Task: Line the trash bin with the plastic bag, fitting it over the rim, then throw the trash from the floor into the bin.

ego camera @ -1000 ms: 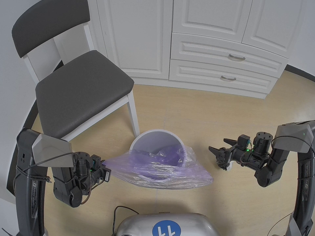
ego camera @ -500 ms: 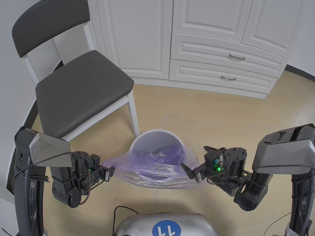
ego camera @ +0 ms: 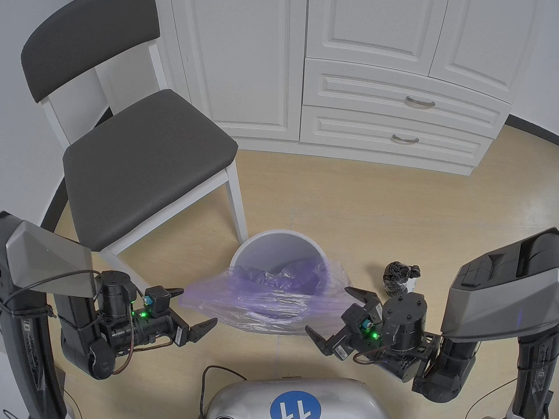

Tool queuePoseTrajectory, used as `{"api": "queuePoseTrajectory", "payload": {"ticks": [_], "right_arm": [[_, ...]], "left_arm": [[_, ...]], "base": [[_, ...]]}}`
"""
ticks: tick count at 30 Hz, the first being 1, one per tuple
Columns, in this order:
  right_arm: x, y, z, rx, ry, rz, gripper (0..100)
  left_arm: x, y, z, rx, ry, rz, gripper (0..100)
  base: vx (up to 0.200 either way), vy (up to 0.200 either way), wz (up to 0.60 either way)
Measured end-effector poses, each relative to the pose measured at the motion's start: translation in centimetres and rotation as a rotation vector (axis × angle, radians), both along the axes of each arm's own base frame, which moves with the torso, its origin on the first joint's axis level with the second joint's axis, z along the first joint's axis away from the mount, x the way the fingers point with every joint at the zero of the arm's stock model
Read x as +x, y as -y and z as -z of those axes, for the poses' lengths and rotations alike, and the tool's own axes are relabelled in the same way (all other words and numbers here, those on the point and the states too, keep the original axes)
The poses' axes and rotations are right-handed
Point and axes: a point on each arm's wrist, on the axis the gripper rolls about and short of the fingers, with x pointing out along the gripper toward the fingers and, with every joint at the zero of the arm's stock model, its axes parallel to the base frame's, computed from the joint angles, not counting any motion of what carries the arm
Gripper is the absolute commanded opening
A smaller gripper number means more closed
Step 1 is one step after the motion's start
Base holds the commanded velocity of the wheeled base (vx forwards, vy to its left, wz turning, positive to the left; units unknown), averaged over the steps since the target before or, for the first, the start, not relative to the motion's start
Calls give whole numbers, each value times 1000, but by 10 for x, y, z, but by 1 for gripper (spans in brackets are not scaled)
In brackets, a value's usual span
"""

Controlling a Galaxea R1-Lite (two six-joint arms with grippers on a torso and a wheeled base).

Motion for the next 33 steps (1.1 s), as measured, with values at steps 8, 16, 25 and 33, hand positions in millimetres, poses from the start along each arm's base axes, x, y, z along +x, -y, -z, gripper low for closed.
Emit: {"api": "queuePoseTrajectory", "payload": {"ticks": [8,16,25,33], "right_arm": [[-7,-34,0,-36,82,-57,100],[6,-73,-5,-133,283,-122,100],[25,-80,12,-318,198,-111,100],[47,-81,10,-416,161,-15,100]], "left_arm": [[-12,-5,-29,-10,81,1,100],[-20,-11,-67,-39,213,-22,100],[-19,-27,-97,-56,341,-89,100],[-19,-38,-108,-57,392,-133,100]], "base": [[0,0,0],[0,0,0],[0,0,0],[0,0,0]]}}
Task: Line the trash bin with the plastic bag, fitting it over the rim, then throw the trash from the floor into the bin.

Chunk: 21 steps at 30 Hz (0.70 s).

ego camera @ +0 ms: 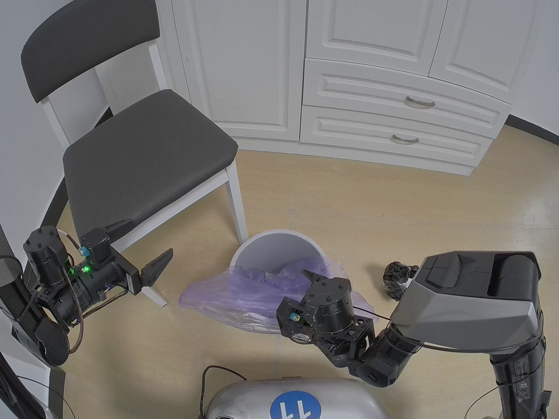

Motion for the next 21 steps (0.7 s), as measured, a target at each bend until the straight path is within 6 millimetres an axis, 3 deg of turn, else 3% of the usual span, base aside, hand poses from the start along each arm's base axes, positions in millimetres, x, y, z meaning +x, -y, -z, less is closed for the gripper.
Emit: {"api": "queuePoseTrajectory", "payload": {"ticks": [8,21], "right_arm": [[7,-9,4,-37,40,38,100],[-16,-15,6,-62,16,-10,100]], "left_arm": [[3,-7,-4,-2,20,-29,100],[4,-10,-5,-3,25,-41,100]], "base": [[0,0,0],[0,0,0]]}}
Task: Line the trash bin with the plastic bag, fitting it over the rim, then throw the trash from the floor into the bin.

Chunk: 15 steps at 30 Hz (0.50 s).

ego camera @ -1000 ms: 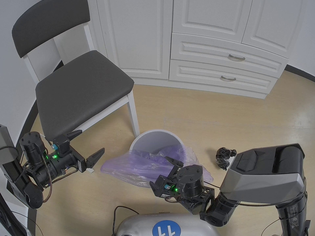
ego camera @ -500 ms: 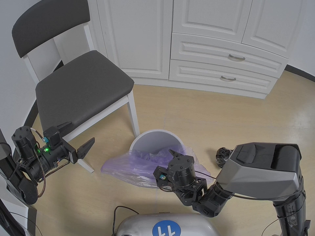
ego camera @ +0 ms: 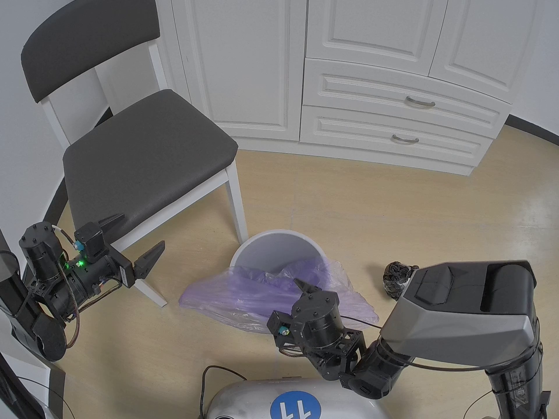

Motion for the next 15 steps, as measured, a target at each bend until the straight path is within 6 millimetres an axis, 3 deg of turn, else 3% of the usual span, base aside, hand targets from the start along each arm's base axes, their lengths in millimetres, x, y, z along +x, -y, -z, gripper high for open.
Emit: {"api": "queuePoseTrajectory", "payload": {"ticks": [6,15], "right_arm": [[-12,2,14,-28,-37,-16,100],[5,-13,29,-5,-20,8,100]], "left_arm": [[0,0,0,0,0,1,100],[0,0,-1,0,7,0,100]], "base": [[0,0,0],[0,0,0]]}}
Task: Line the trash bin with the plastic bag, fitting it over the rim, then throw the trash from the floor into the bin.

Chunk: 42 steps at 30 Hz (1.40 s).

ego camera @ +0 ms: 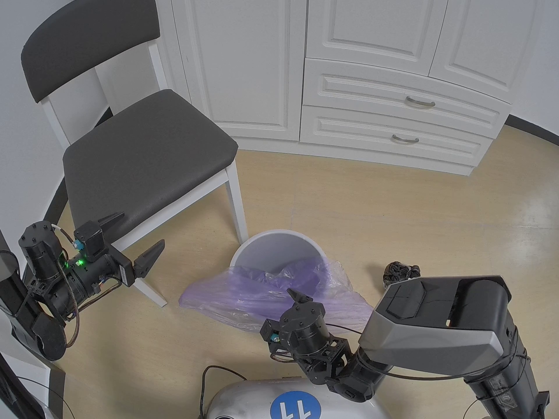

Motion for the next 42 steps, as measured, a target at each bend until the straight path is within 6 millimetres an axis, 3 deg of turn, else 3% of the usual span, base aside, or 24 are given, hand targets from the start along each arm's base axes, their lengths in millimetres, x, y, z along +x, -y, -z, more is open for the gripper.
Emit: {"api": "queuePoseTrajectory", "payload": {"ticks": [9,19,35,42], "right_arm": [[13,0,3,10,11,27,100],[39,-1,-7,49,51,68,100],[58,-17,-35,92,93,71,100],[58,-16,-34,88,88,69,100]], "left_arm": [[3,-2,0,-5,2,-9,100],[5,-2,2,-3,-4,-9,100],[6,-2,5,-2,-16,-9,100],[7,-2,6,-2,-18,-7,100]], "base": [[0,0,0],[0,0,0],[0,0,0],[0,0,0]]}}
